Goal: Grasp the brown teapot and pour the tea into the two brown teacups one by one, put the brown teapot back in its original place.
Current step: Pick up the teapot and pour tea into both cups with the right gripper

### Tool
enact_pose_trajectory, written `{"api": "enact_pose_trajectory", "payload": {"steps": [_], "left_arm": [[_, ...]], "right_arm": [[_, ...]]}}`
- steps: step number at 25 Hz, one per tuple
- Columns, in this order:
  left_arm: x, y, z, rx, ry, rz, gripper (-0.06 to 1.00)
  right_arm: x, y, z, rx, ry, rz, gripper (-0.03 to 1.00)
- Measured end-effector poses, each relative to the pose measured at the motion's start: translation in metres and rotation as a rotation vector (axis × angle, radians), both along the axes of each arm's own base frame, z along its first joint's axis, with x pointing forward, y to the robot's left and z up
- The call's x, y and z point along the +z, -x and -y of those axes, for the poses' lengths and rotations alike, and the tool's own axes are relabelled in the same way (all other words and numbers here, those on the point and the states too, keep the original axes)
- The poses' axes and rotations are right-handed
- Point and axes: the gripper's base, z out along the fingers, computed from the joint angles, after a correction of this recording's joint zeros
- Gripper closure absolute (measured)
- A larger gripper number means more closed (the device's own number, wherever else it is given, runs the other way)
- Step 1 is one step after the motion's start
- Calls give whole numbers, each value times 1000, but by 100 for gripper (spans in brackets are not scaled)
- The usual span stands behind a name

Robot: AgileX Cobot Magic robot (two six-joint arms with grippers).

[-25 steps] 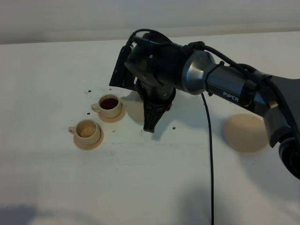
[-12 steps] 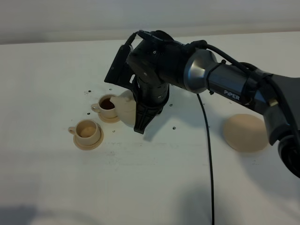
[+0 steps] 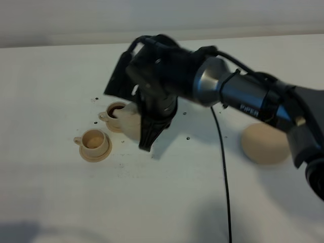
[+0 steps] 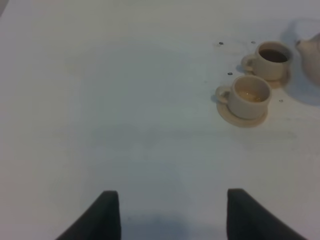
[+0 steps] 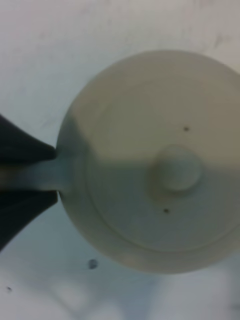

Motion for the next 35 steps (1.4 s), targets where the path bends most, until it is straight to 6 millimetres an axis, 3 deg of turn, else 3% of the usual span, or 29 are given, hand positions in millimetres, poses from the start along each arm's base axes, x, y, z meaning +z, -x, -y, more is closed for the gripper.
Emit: {"api": "enact_pose_trajectory", "payload": {"steps": [9, 20, 35], "left_arm": [[0, 0, 0, 0, 0, 0, 47], [0, 0, 0, 0, 0, 0, 47], [0, 0, 0, 0, 0, 0, 47]], "right_arm": [[4, 31, -35, 185, 79, 183, 85], [-19, 30, -52, 336, 208, 342, 85], [-15, 35, -55, 434, 320, 414, 85]]}}
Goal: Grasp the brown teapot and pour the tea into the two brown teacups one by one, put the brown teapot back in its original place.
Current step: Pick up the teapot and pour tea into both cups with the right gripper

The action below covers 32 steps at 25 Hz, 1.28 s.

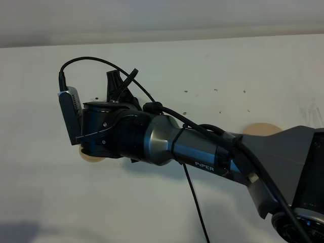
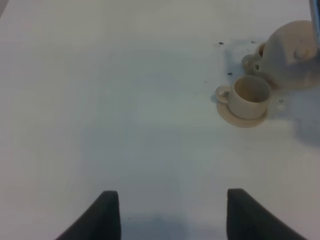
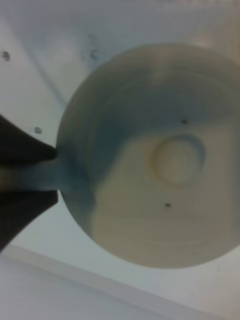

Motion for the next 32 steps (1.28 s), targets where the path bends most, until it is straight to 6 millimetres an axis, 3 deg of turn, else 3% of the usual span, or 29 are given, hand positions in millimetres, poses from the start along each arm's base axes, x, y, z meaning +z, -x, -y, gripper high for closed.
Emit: {"api": "enact_pose_trajectory", "payload": {"steps": [32], "left_arm": [[0, 0, 0, 0, 0, 0, 47]], "right_arm": [[-11, -5, 1, 52, 123, 52, 85]]}}
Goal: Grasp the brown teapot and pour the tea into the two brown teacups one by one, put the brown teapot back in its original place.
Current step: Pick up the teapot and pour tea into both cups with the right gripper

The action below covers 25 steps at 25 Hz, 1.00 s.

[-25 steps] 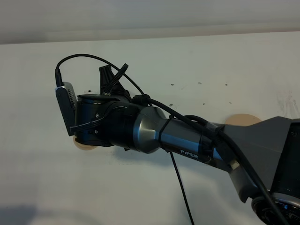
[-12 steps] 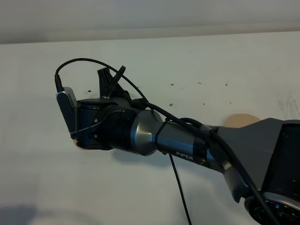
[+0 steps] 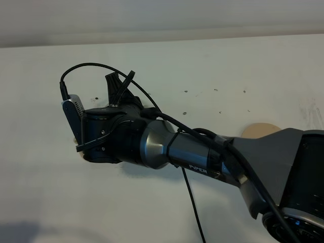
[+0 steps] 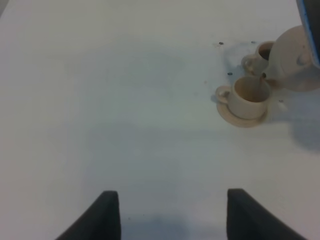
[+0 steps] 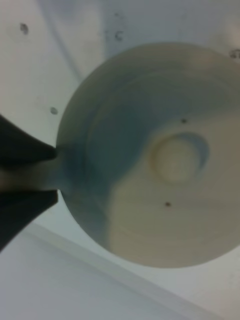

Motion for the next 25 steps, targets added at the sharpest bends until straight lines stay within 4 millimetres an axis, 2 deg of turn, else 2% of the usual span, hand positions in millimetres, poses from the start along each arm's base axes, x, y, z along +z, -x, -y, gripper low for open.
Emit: {"api": "enact_pose_trajectory", "payload": {"steps": [6, 25], "left_arm": [[0, 0, 0, 0, 0, 0, 47], [0, 0, 0, 0, 0, 0, 47]], "right_arm": [[-5, 2, -3, 32, 39, 16, 85], [-2, 0, -4, 103, 112, 66, 85]]}}
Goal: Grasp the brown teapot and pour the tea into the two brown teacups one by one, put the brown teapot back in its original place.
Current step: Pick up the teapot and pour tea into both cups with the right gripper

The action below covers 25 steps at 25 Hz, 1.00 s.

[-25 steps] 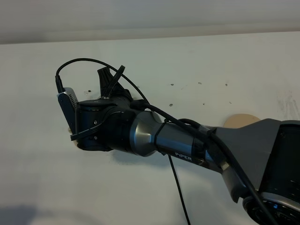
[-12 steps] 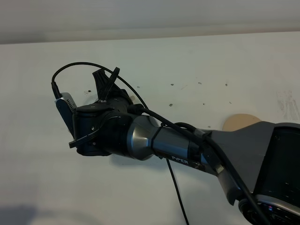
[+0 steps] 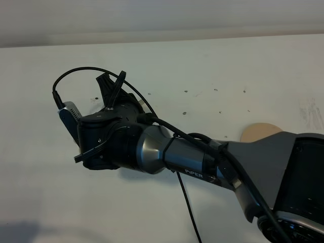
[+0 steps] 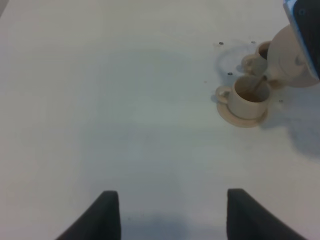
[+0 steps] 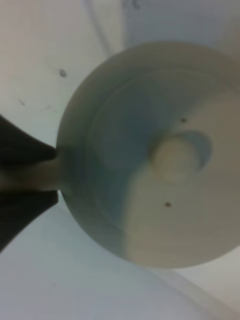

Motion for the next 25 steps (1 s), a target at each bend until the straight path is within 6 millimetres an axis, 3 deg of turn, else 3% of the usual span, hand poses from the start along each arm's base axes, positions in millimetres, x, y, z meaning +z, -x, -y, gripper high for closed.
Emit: {"api": "enact_pose_trajectory", "payload": {"steps": [25], "left_arm": [[0, 0, 0, 0, 0, 0, 47]], "right_arm": [[3, 7, -9, 89, 50, 50, 85]]}}
